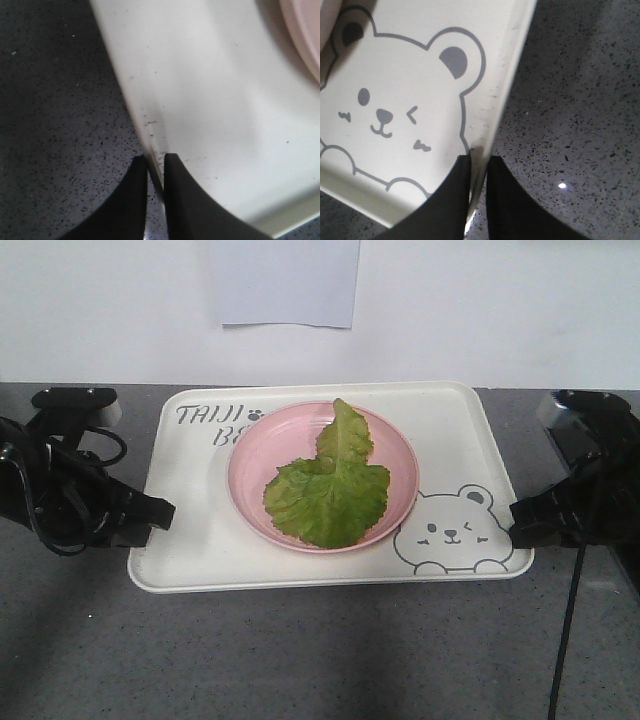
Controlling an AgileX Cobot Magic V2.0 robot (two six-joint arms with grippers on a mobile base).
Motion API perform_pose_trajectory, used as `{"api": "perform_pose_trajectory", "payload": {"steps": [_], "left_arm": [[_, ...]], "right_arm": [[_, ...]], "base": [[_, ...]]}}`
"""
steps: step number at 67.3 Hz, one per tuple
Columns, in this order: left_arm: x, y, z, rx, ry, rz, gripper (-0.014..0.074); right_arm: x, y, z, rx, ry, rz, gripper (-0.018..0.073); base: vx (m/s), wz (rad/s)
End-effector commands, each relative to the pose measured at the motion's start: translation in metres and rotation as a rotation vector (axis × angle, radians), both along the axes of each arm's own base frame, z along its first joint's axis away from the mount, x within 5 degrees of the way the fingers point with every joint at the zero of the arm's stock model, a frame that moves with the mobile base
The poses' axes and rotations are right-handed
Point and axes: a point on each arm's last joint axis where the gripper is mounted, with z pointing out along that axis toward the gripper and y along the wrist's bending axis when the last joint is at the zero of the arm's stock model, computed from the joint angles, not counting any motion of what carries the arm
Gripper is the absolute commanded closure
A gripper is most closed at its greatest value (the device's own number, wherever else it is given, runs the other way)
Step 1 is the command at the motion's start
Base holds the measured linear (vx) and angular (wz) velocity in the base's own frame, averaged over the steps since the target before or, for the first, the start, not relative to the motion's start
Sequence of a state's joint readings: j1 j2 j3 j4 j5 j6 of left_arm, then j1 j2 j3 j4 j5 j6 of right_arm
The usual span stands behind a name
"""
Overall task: Transfer vegetables to tray and serve
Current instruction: 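Hold the tray level with both grippers while the base drives, then lower the tray onto the new counter with both grippers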
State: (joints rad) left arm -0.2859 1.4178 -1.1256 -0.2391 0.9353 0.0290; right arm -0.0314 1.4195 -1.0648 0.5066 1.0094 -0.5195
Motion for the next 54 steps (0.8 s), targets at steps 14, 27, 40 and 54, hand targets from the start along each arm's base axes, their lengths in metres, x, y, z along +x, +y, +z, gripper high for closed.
{"api": "perform_pose_trajectory", "payload": {"steps": [14, 27, 40, 54], "left_arm": [[-0.001, -0.006, 0.023, -0.078, -0.113, -0.007, 0.0603], [-0.001, -0.006, 0.023, -0.075, -0.115, -0.009, 0.0603], [-0.004, -0.005, 0.021, -0.062, -0.081, -0.018, 0.0603], [-0.002, -0.004, 0.011, -0.017, -0.027, -0.030, 0.0603]], "right_arm": [[-0.005, 0.010, 0.021, 0.102, -0.050, 0.027, 0.0564], [-0.008, 0.012, 0.020, 0.137, -0.007, 0.017, 0.0564], [-0.003, 0.012, 0.009, 0.152, 0.075, 0.000, 0.0564], [0.006, 0.012, -0.008, 0.158, 0.160, -0.006, 0.0564]], "base": [[0.00, 0.00], [0.00, 0.00], [0.00, 0.00], [0.00, 0.00]]}}
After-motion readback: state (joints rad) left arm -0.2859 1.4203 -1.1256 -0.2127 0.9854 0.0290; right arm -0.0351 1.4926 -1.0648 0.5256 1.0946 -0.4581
